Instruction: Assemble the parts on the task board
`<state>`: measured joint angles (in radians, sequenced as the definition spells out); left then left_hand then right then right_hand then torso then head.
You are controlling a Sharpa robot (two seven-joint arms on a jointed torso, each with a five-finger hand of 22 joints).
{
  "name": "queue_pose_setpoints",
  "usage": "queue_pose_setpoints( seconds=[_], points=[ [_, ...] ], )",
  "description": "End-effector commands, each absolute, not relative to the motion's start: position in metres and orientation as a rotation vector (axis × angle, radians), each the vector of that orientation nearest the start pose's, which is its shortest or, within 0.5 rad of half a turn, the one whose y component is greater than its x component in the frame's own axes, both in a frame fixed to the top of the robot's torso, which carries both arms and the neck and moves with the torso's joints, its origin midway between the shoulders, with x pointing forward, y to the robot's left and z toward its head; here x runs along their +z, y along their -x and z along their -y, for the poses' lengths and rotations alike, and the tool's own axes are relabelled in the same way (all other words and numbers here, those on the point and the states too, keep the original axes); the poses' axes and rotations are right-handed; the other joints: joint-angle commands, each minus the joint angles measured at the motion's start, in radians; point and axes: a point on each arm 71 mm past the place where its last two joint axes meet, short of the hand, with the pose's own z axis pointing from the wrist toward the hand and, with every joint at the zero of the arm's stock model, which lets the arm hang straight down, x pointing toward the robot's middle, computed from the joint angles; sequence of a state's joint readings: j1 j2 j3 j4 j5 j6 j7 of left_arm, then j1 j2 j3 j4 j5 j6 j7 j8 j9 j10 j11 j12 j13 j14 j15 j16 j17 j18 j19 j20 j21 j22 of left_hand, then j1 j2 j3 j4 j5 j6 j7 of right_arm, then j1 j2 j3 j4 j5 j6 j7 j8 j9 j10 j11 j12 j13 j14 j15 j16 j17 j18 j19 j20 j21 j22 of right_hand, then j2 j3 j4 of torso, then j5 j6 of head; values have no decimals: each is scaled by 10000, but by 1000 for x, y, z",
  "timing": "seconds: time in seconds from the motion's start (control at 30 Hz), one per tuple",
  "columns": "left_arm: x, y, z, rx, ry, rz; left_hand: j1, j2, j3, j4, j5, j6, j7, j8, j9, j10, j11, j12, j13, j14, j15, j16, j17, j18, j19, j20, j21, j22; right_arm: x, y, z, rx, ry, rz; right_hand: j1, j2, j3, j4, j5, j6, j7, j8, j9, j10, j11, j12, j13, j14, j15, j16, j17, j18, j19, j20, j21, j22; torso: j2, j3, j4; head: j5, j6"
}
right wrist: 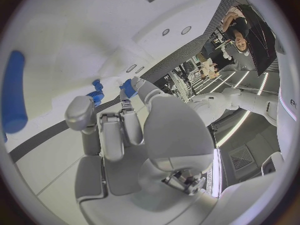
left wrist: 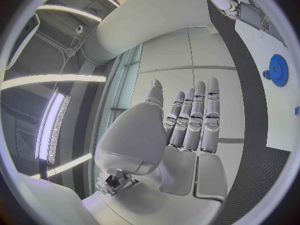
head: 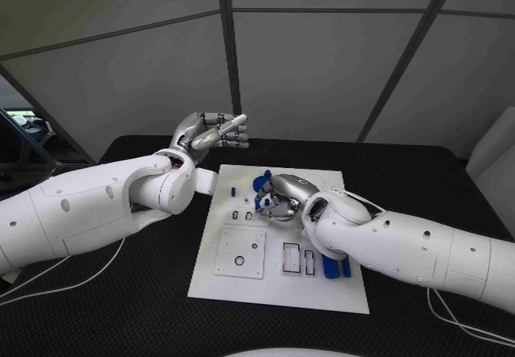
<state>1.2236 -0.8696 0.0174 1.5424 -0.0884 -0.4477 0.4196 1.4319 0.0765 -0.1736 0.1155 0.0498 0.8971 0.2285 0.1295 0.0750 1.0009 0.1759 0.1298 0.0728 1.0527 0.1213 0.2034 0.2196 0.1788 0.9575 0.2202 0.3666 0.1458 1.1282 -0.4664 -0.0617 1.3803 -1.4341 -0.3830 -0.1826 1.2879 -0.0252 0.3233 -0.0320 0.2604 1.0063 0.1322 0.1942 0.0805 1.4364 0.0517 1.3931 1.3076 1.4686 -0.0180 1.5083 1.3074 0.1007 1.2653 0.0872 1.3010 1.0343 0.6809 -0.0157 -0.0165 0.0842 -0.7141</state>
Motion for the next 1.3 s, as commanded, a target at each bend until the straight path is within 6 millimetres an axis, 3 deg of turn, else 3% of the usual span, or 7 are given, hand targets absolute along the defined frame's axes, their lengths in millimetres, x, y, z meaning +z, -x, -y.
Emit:
queue_pose_setpoints(
  seconds=[0.03,0.2,0.3,0.87,1.3],
  points=[
    [-139,-499,-224,-14648,9961,-12625,86,45,-1,-81,-4,-49,0,-60,-13,-83,-4,-66,-10,52,9,-50,10,30,68,30,-67,-17,-226,-473,47,8090,1971,-17043,-69,16,71,2,11,-32,28,19,12,-33,-28,-27,598,722,-47,-18,1250,22,17,-3,16,-9,-3,-1,13,27,-25],
    [-139,-499,-224,-14669,9955,-12635,86,45,-1,-81,-4,-49,0,-60,-13,-83,-4,-66,-10,52,9,-50,10,30,68,30,-67,-17,-235,-468,45,7972,2260,-17304,-87,-2,70,1,13,-37,33,13,9,-34,-23,-28,599,723,-42,-16,1254,23,11,-1,12,-16,-15,-3,5,47,-35],
    [-138,-499,-223,-14680,9954,-12642,93,47,-2,-90,-5,-54,2,-64,-15,-91,-2,-72,-13,47,11,-58,13,30,68,30,-69,-19,-239,-467,44,7897,2393,-17408,-87,-2,70,1,13,-37,33,13,9,-34,-23,-28,599,723,-42,-16,1254,23,11,-1,12,-16,-4,6,12,-12,-43],
    [-138,-498,-223,-14688,9958,-12657,100,49,-3,-98,-5,-59,4,-69,-17,-98,0,-77,-16,42,13,-65,15,29,68,31,-70,-22,-242,-467,42,7806,2565,-17530,-102,-15,69,1,8,-39,36,10,8,-41,-20,-37,591,720,-39,-22,1243,27,-2,2,2,-36,-10,9,3,42,-73],
    [-138,-499,-223,-14682,9959,-12655,103,52,-8,-107,-5,-73,7,-79,-21,-115,4,-88,-21,40,15,-74,20,29,69,32,-72,-25,-243,-467,41,7712,2689,-17716,-279,-220,71,-10,-63,-336,159,-188,-69,-173,80,-184,450,696,39,-73,1152,52,-111,62,-88,-184,-10,3,4,34,-87]
  ],
)
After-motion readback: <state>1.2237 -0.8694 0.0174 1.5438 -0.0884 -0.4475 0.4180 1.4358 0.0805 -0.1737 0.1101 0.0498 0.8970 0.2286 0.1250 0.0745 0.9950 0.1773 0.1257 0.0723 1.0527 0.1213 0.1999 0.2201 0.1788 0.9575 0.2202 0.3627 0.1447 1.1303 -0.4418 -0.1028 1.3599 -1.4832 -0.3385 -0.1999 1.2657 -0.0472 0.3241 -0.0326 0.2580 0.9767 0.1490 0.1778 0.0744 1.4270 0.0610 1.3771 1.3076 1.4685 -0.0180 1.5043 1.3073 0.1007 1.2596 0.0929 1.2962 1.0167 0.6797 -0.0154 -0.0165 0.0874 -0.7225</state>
